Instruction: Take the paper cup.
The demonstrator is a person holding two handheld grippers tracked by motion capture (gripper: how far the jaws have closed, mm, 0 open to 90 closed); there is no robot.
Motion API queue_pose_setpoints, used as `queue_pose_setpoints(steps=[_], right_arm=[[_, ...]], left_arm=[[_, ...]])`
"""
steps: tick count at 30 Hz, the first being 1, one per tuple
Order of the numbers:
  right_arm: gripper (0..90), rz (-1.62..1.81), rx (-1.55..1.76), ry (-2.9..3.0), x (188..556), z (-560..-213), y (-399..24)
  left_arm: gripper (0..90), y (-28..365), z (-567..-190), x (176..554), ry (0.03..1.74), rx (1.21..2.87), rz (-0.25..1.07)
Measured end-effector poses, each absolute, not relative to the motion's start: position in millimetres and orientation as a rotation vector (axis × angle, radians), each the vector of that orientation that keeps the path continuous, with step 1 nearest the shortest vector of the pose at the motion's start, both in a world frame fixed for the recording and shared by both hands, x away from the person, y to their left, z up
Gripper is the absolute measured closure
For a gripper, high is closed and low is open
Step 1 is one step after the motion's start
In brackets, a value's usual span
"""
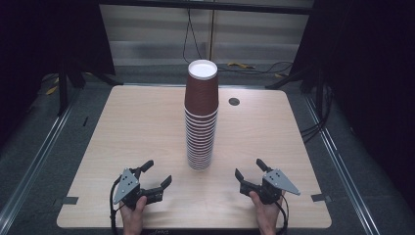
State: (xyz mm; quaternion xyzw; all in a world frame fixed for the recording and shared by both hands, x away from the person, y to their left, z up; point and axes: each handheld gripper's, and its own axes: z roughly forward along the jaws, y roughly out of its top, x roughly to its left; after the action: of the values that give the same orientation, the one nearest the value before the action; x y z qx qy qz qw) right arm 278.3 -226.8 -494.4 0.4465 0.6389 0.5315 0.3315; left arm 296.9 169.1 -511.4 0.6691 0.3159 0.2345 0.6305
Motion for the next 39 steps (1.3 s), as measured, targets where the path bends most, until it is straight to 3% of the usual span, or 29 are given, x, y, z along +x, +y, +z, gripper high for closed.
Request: queue_pose_setpoints(steps=[39], right_arm=[[17.7, 1.574, 0.996, 1.892, 309.8, -421.1, -209.4]], left_arm=[[15.8, 169.2, -511.4, 296.7, 0.714, 1.539, 0.534]])
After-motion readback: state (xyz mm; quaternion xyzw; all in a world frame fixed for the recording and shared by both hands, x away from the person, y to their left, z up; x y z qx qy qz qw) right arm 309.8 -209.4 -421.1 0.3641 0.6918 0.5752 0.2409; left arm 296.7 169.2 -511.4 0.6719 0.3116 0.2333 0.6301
